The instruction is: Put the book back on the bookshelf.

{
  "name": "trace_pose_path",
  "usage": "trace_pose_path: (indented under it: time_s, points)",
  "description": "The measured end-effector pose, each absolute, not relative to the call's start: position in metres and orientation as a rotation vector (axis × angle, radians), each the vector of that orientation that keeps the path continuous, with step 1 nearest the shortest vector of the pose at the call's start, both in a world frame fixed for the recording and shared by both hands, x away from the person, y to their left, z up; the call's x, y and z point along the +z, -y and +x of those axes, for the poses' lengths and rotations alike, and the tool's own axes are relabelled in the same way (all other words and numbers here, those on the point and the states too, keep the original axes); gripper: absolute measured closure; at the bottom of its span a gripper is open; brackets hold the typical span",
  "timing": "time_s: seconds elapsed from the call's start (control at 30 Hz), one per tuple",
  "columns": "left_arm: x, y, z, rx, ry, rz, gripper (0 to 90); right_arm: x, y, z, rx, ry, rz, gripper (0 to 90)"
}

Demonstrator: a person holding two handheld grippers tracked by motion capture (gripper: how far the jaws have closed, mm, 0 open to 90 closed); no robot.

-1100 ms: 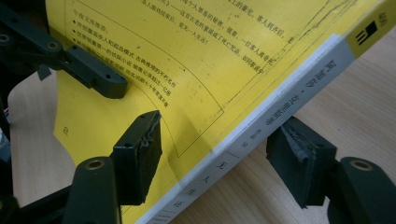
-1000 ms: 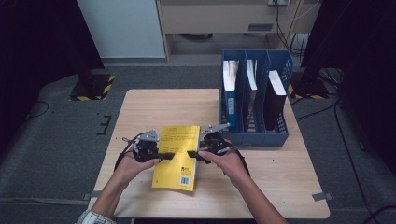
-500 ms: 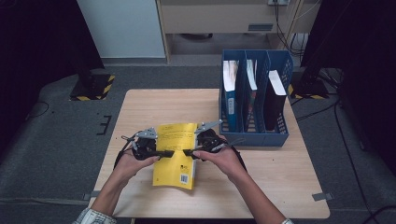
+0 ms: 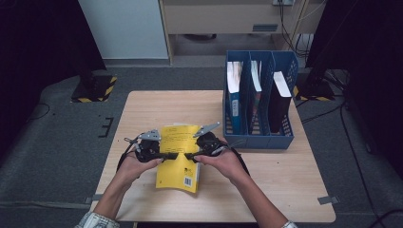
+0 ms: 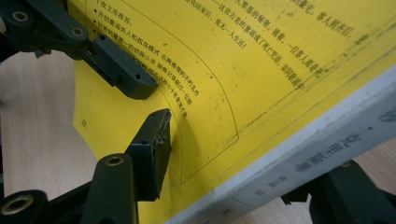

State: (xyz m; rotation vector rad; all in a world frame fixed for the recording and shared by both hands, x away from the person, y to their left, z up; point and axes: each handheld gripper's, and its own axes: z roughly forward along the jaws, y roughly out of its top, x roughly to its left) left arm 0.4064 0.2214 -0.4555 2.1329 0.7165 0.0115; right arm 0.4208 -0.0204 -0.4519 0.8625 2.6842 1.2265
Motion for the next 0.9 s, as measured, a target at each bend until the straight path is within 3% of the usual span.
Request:
trace_pose_path:
  time_s: [0.9]
  points:
    - [-0.4564,-0.2275,0.4132,0.014,-0.754,2.099,69.2,-0.4478,0.0249,0.4271,1.267,-2.707,0.911,59.4]
